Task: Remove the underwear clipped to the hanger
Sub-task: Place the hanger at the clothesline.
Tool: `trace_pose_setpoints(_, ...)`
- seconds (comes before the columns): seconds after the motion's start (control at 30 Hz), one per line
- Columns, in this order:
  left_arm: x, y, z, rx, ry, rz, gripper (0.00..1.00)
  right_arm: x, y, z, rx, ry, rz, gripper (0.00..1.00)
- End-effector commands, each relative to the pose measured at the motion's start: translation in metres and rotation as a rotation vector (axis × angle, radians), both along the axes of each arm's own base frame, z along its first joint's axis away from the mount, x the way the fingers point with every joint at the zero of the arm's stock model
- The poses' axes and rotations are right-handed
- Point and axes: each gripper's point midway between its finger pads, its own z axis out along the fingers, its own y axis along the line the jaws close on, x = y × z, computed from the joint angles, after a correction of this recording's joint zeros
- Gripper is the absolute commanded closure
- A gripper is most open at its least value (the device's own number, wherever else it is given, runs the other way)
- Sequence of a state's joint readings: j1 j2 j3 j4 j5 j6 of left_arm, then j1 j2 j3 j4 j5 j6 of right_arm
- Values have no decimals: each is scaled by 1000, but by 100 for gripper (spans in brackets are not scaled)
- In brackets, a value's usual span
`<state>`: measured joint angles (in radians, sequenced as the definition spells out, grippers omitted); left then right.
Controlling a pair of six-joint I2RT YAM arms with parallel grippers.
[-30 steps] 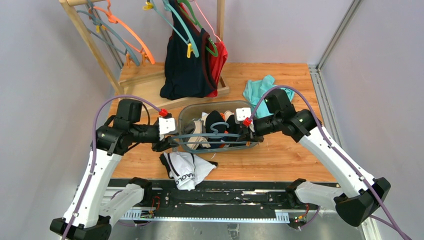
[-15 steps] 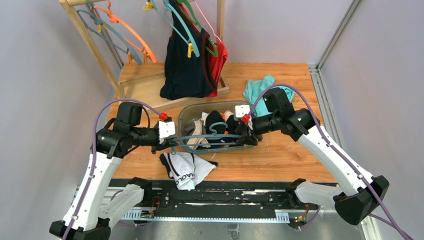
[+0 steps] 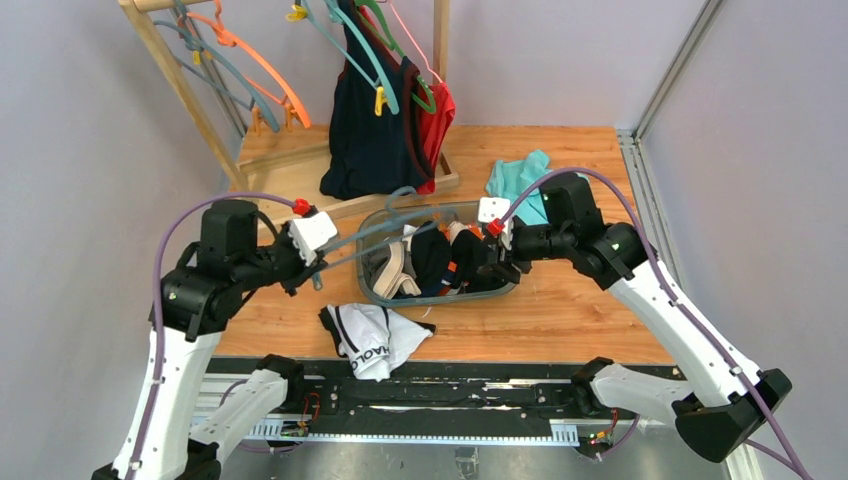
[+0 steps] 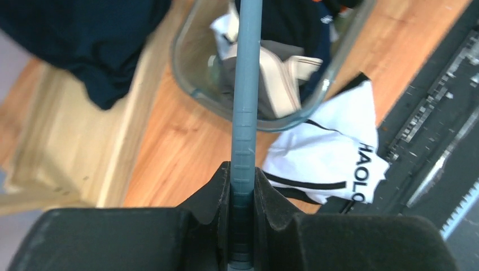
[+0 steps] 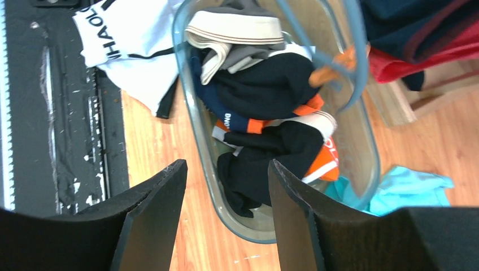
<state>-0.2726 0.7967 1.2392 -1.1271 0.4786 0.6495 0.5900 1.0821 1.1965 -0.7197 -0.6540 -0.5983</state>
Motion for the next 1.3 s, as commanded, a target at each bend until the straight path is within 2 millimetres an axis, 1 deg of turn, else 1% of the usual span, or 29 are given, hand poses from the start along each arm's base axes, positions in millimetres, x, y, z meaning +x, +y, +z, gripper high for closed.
trace_pose_setpoints(0.0,14,32,40,-21,-95,285,100,22,-11,22,18,-50,-133,44)
trace_pose_setpoints(0.07,15,41,53,-28,-128,346,100,25,-12,19,13,-39,-145,44)
trace_pose_setpoints(0.27,25,67,83,-29,-197,525,100,25,-10,7,9,-8,-143,44)
trace_pose_setpoints(0.47,30,80,114,-48,-268,615,100,25,-8,-1,5,10,-137,44)
trace_pose_setpoints(0.57,32,90,124,-46,-294,673,100,25,-8,-4,2,18,-134,44)
trace_pose_setpoints(0.7,29,101,128,-31,-325,724,100,25,-9,-7,-2,18,-136,44)
trace_pose_setpoints(0.9,15,118,134,-25,-378,789,100,26,-9,-10,-7,16,-138,44)
trace_pose_setpoints(1.07,4,128,131,-27,-396,828,100,27,-9,-11,-10,20,-138,44)
trace_pose_setpoints(1.2,-11,139,130,-31,-423,873,100,26,-9,-12,-12,22,-138,44)
trace_pose_setpoints(1.27,-15,139,127,-36,-427,870,100,26,-9,-12,-11,22,-137,44)
